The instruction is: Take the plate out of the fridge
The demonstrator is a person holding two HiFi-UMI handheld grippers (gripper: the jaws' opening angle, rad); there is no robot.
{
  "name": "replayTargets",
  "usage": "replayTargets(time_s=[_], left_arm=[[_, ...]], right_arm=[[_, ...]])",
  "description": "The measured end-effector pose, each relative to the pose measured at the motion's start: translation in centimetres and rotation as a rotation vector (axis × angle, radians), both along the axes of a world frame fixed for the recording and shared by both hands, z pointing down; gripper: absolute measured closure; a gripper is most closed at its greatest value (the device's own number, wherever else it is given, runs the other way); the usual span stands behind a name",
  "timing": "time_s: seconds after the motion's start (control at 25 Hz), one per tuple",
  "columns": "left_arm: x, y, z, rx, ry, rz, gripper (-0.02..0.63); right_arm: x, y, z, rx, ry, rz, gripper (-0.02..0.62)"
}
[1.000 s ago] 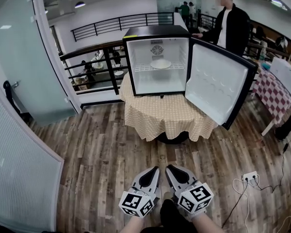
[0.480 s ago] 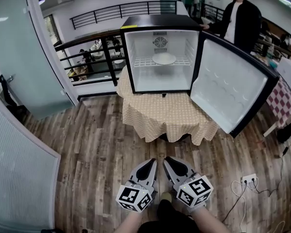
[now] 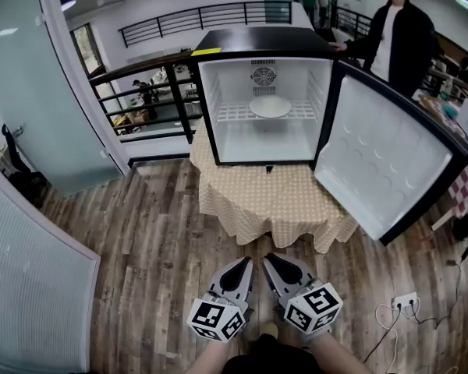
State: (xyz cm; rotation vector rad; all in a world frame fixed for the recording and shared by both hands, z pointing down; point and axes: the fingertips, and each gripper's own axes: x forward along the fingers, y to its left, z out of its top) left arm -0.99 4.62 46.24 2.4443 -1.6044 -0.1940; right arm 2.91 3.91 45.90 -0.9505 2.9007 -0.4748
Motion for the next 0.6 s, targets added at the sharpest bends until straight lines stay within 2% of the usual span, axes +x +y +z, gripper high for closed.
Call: replayTargets(time_s=[0.32,0.6], left_arm=[[-0.1,-4.3,-0.7,0.022,-0.005,-0.005,0.595],[0.0,-5.9,-0.9,0.025,-0.012,0.003,0.595]], right_arm=[[-0.3,-4.3,-0.4,0.01,-0.009,-0.01,0.541],[-0.9,-5.4,0.2,-0.011,-0.018,-0.025,0.541]])
